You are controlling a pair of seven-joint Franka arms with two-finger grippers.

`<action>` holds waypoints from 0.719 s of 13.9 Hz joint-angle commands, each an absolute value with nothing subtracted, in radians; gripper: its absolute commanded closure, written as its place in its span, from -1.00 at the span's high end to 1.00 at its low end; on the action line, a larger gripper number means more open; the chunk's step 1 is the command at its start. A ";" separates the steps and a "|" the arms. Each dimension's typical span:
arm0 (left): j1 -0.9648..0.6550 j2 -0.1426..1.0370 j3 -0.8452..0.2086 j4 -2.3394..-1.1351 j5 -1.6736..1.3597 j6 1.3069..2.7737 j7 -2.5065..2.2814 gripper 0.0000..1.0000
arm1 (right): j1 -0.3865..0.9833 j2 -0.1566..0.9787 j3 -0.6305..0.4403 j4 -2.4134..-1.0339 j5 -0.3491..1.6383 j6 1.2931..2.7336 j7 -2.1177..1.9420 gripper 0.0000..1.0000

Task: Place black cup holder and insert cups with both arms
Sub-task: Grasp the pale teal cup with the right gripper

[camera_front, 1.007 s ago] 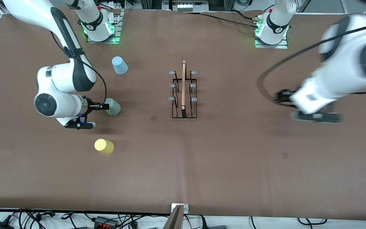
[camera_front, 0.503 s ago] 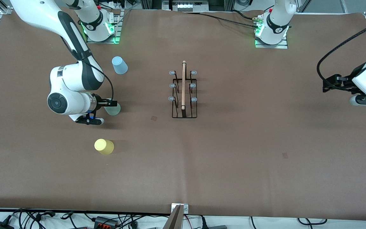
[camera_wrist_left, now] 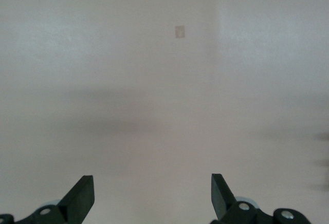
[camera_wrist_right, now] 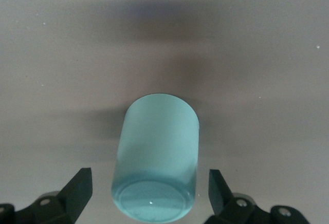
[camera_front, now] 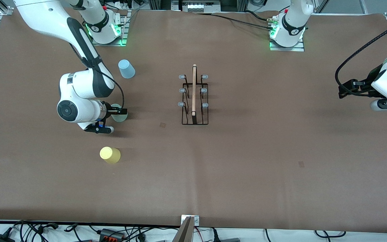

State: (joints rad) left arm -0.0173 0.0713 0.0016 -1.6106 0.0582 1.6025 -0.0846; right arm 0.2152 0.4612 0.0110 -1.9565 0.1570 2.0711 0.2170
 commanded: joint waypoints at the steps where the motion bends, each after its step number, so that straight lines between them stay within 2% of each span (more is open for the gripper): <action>1: -0.021 0.008 0.008 -1.689 0.043 1.647 -0.112 1.00 | 0.219 0.460 0.008 -1.970 0.175 2.076 0.224 0.72; 3: -0.021 0.009 0.008 -1.684 0.032 1.646 -0.121 1.00 | 0.219 0.457 0.008 -1.967 0.175 2.059 0.224 -0.15; 4: -0.021 0.009 0.008 -1.684 0.029 1.647 -0.121 1.00 | 0.219 0.454 0.008 -1.956 0.173 2.042 0.222 -0.33; 6: -0.021 0.011 0.009 -1.681 0.029 1.647 -0.121 1.00 | 0.221 0.448 0.009 -1.912 0.173 1.987 0.222 -0.53; 8: -0.021 0.015 0.009 -1.674 0.029 1.646 -0.121 1.00 | 0.227 0.446 0.011 -1.786 0.173 1.857 0.225 -0.55; 10: -0.021 0.015 0.009 -1.674 0.029 1.644 -0.112 1.00 | 0.288 0.446 0.011 -1.654 0.179 1.734 0.253 -0.55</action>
State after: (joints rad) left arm -0.0172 0.0370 0.0016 -1.6535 0.0552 1.6319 -0.1126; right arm 0.2316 0.4503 0.0129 -1.7770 0.1627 1.8446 0.2189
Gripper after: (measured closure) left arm 0.000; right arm 0.339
